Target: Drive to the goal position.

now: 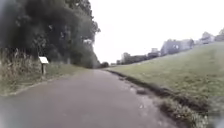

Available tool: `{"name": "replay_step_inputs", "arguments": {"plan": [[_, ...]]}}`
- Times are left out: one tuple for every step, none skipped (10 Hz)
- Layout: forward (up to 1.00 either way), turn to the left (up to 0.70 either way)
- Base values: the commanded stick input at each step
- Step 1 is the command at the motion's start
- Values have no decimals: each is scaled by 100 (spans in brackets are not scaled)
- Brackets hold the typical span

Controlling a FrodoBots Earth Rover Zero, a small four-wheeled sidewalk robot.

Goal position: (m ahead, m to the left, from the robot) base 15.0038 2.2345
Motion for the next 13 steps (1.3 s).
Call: {"name": "replay_step_inputs", "arguments": {"plan": [[100,6],[100,6],[100,6],[100,6],[100,5],[100,5],[100,5],[100,4],[100,4],[100,4],[100,4],[100,4],[100,4]]}}
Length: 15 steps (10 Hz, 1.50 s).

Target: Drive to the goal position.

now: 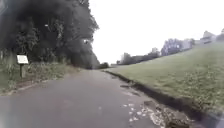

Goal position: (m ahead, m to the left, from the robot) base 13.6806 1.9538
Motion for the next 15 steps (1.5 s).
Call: {"name": "replay_step_inputs", "arguments": {"plan": [[100,5],[100,5],[100,17],[100,16],[100,16],[100,13],[100,11],[100,8],[100,11],[100,13],[100,14],[100,15],[100,16],[100,18],[100,15]]}}
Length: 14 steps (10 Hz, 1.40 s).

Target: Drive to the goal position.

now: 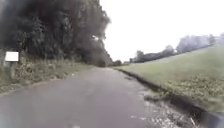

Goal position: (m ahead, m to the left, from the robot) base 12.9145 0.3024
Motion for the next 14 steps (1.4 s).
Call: {"name": "replay_step_inputs", "arguments": {"plan": [[100,12],[100,9],[100,5],[100,2],[100,-6],[100,-16],[100,-23],[100,-16],[100,-10],[100,-7],[100,-6],[100,-5],[100,-2],[100,0]]}}
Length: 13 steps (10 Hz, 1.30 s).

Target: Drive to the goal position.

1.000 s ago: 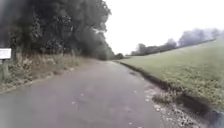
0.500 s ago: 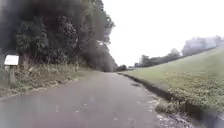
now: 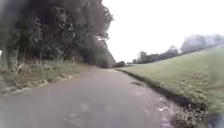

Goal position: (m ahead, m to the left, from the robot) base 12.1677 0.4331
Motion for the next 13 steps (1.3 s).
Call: {"name": "replay_step_inputs", "arguments": {"plan": [[100,0],[100,0],[100,-11],[100,-22],[100,-20],[100,-14],[100,-12],[100,-13],[100,-23],[100,-18],[100,-13],[100,-17],[100,-21]]}}
